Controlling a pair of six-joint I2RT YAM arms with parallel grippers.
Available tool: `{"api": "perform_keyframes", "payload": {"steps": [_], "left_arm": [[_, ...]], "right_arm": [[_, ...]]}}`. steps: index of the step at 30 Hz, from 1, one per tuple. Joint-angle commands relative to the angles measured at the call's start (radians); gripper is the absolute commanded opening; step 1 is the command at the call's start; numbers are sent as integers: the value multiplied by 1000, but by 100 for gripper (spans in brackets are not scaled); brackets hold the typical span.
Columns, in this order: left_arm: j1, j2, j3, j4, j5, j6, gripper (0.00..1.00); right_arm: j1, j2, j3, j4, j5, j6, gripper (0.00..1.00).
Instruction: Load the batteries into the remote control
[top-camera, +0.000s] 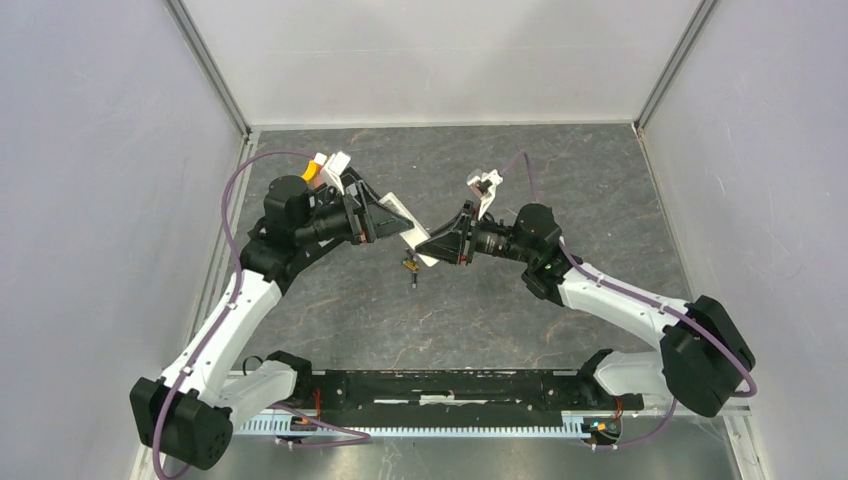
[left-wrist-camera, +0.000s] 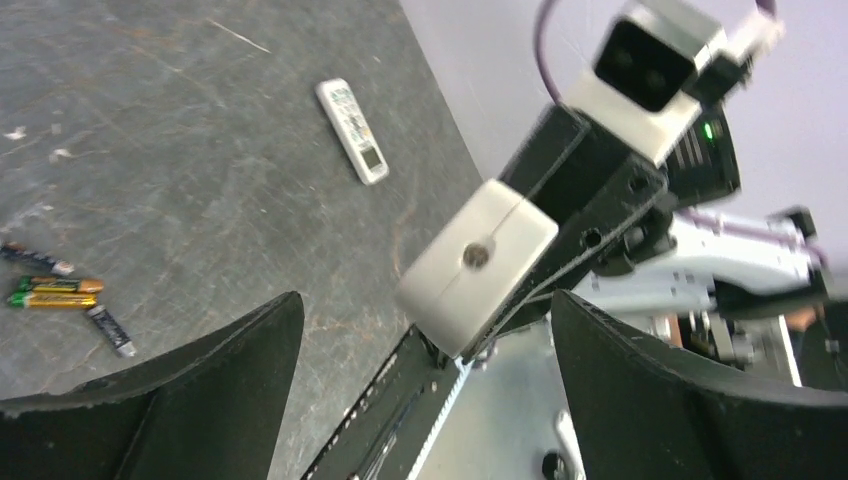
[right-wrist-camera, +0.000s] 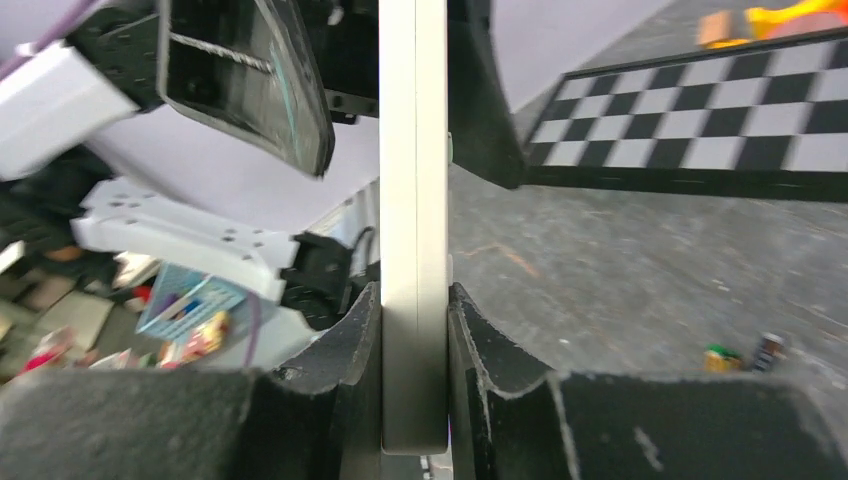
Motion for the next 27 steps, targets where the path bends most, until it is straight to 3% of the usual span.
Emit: {"api": "perform_keyframes", "payload": {"steps": [1,3,9,27], "left_arm": [[2,-11,54,-50,247,148,96],[2,-32,46,-39,276,155,93],[2,-85,39,-54,342,181,69],[3,-38,16,81,335,30,46]], "right_arm": [[-7,37,103,71,-219,107,15],[-11,55,123,48,-250,113,15],[-40,84,152,29,-324,128,15],[-49,117,203,-47,-428,89,17]]}}
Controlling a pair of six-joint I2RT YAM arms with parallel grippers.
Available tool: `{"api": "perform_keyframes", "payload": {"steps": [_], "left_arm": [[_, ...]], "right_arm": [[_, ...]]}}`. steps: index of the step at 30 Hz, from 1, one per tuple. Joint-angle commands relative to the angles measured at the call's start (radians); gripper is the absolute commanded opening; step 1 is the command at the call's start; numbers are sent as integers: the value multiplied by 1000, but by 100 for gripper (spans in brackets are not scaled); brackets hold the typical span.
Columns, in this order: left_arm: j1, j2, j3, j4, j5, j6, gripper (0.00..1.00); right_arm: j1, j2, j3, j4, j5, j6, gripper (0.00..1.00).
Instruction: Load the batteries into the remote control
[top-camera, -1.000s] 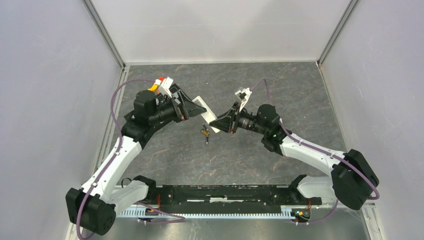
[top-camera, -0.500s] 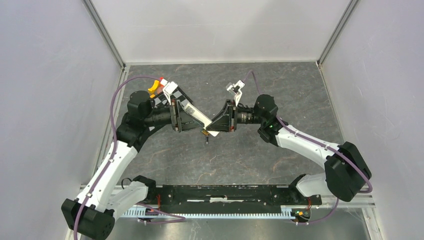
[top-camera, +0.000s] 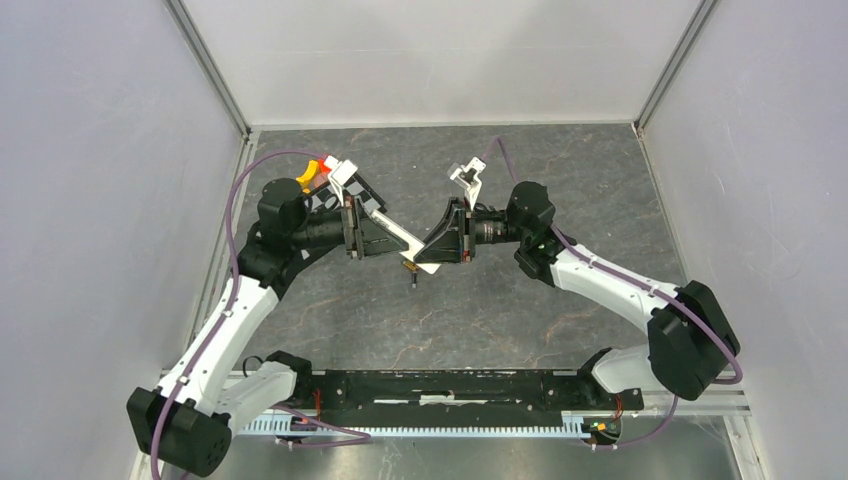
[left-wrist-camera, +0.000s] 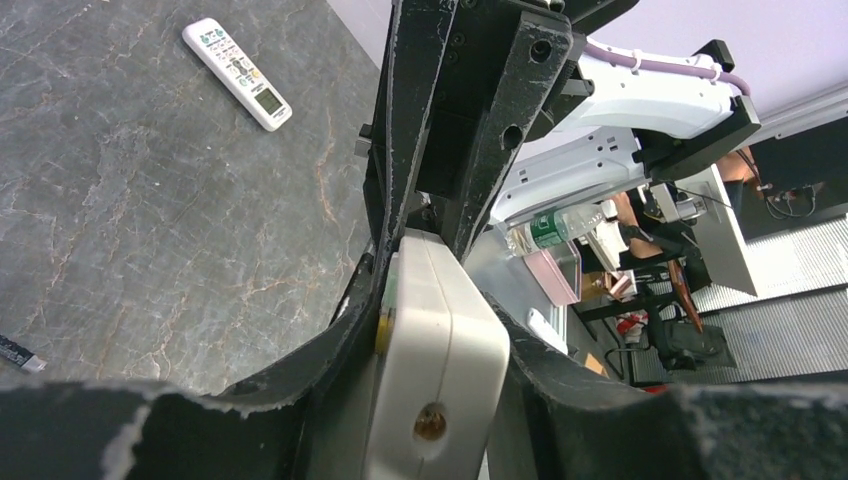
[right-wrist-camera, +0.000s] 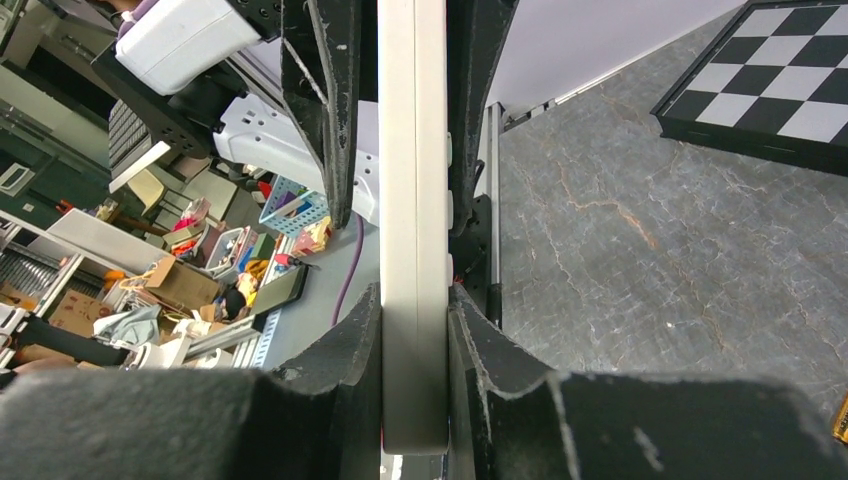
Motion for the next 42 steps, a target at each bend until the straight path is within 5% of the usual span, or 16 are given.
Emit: {"api": "perform_keyframes", "payload": {"steps": [1,6,9,12,17,19,21,27,31,42], "left_arm": [[-2,8,4,81,12,-52,46],[-1,15,-18,128,-21,-88,51],[-2,19,-60,217,-12,-151,33],[-1,17,-86,259,-23,-176,4],[-2,2,-128,341,-106,-238,2],[-2,-7,-151,384,-149,-272,2],[-2,-11,-177,441,-181,-313,2],[-2,3,-211,528,-210,-385,2],[-1,13,-219,558,-215,-407,2],[-2,-13,-241,593,-240,-428,2]], "right_arm": [[-1,12,39,-17,-26,-17,17],[-6,16,35,-20,-30,-13,17],[-10,23,35,-17,-27,-4,16],[-12,26,36,-14,-17,-5,20],[-16,-7,-24,25,161,21,69],[-11,-50,-138,193,305,124,84],[-1,-79,-252,425,425,244,88],[30,-79,-376,755,643,394,88],[73,-41,-328,714,726,358,88],[99,54,-215,558,715,384,62]]}}
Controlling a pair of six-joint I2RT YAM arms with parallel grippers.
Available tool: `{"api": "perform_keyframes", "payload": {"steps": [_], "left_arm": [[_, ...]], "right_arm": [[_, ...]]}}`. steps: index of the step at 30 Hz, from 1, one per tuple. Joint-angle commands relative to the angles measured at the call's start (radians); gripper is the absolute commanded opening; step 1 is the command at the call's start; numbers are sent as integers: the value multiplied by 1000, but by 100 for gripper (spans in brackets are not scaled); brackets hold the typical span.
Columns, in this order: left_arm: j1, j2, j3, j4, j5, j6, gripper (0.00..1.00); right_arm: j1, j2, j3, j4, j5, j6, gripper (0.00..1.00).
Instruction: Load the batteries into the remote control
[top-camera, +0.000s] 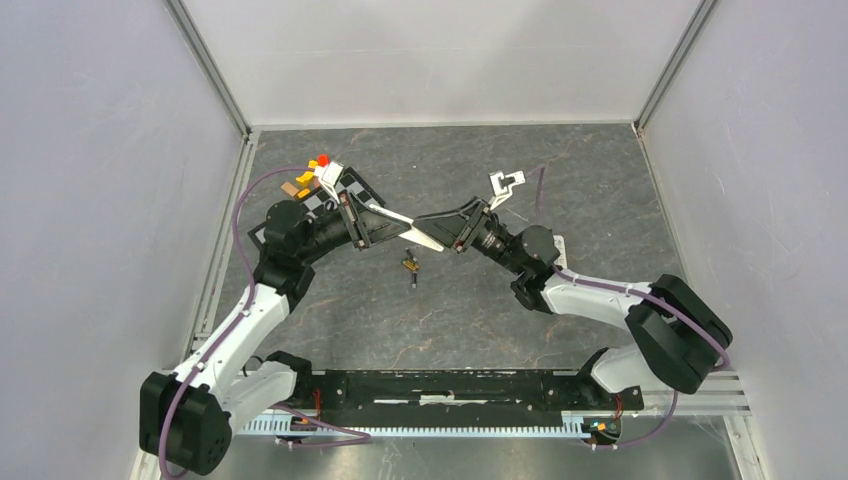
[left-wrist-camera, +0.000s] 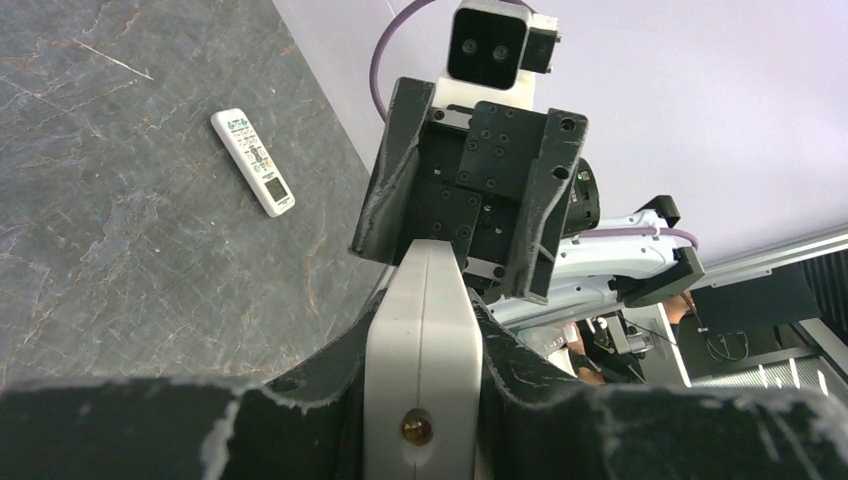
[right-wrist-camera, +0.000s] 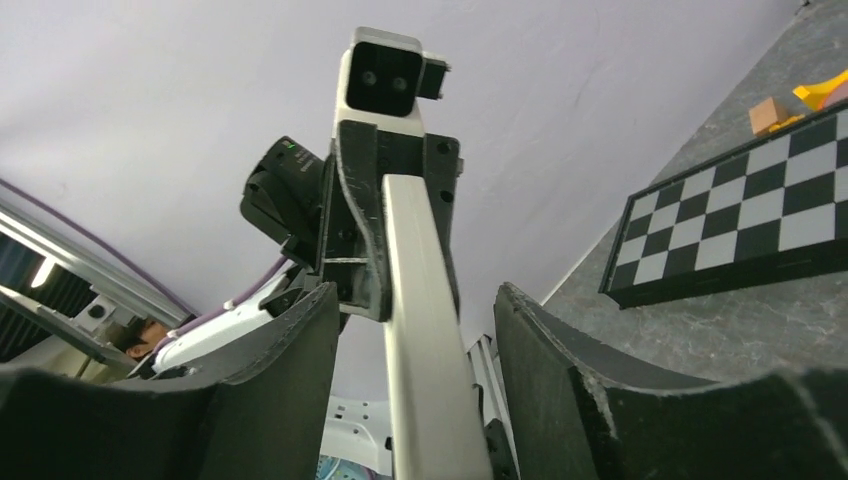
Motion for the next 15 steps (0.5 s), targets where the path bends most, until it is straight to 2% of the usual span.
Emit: {"api": "perform_keyframes", "payload": {"steps": [1,8,15], "left_arm": [[-1,-32,-4,87,-27,-53,2],[-2,-49,23,81,-52,-90,2],[-1,-66,41,120,-48,-160,2]], "right_arm": [[10,25,40,-20,15,9,59],[10,27,-9,-23,3,12,48],[-9,33,-65,-21,-3,15,25]]}}
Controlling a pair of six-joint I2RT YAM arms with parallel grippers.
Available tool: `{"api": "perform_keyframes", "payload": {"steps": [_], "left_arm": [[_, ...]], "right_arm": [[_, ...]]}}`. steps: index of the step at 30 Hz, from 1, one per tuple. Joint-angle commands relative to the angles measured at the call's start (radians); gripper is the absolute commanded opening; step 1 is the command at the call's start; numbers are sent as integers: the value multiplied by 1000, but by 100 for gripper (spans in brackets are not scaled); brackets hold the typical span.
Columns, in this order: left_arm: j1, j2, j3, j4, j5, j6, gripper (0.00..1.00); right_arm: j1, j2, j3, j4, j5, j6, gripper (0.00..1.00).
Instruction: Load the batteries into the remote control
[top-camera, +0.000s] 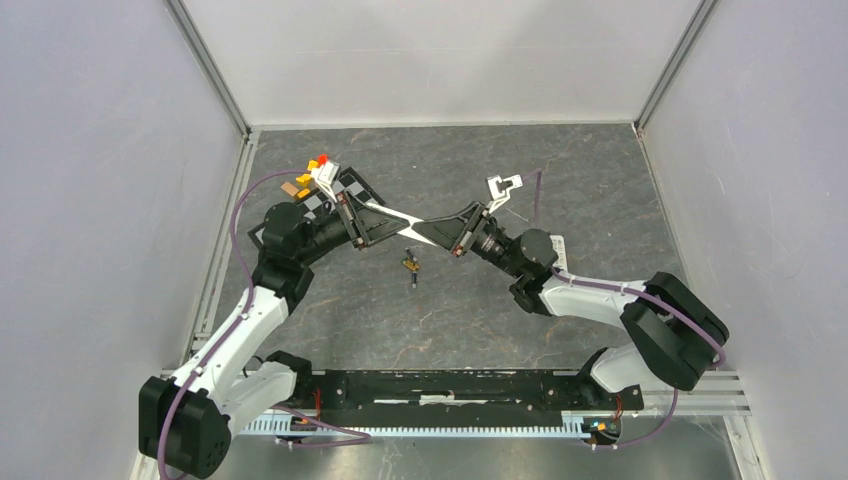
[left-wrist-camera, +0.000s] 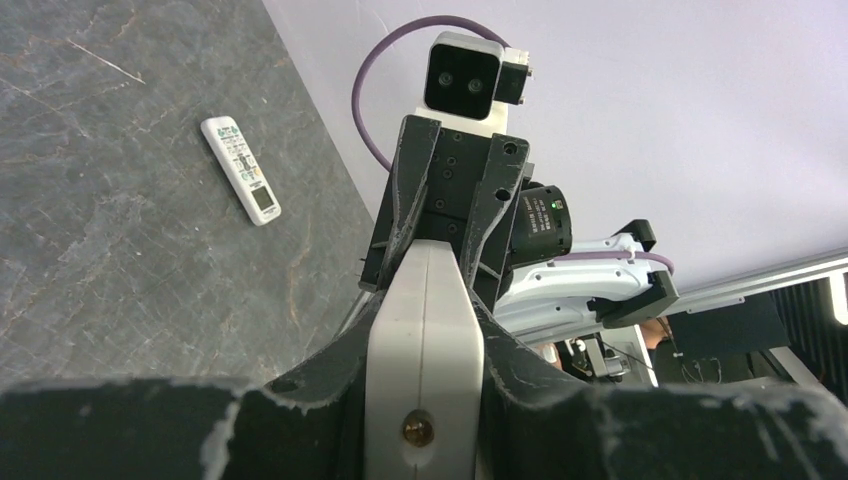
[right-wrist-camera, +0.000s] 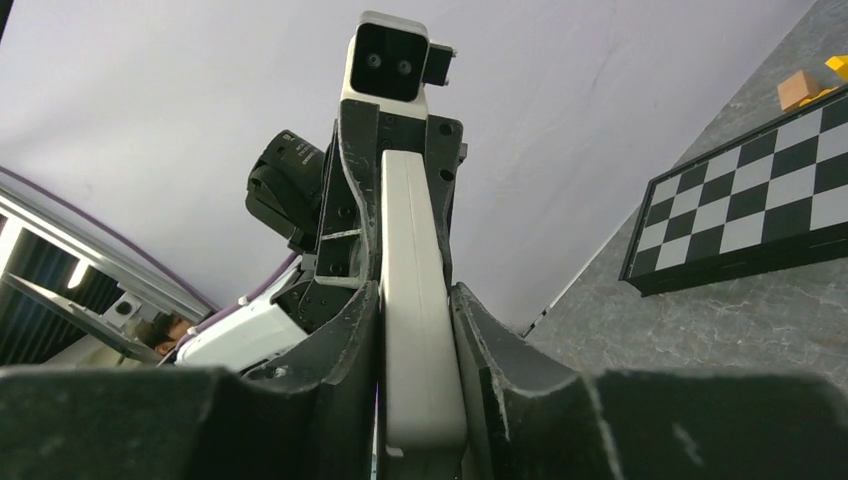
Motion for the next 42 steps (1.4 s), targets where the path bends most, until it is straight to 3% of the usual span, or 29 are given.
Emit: {"api": "perform_keyframes", "payload": {"steps": [1,9,12,16,19,25,30,36,39,42], "left_arm": [[-2,-48,48,114,-3,-100,2],[-2,-60,63,107,-12,-107,2],[-2,-46,60,86,-14,-82,2],[-2,-24,55,33,-17,-22,2],[-2,0,49,11,-18,5,2],[-2,24,52,-68,-39,92,2],[-2,40,59,-166,-90,184,2],[-2,56,47,-179,-114,229,2],[-2,66,46,-188,-128,245,2],[-2,71,46,-195,-140,259,2]], "right_arm": [[-22,6,-59,-32,-8,-25,23],[-68,-6,-109,45,-50,-1,14],[-69,-8,-96,54,-63,6,20],[-69,-18,-76,-17,-54,10,41],[-73,-11,-51,-69,-52,6,49],[-78,-7,-31,-98,-66,20,53],[-82,-27,-10,-215,-85,9,43],[-93,-47,-16,-282,-121,45,43],[-98,-50,-20,-294,-133,62,48],[-103,-52,-29,-298,-138,80,60]]}}
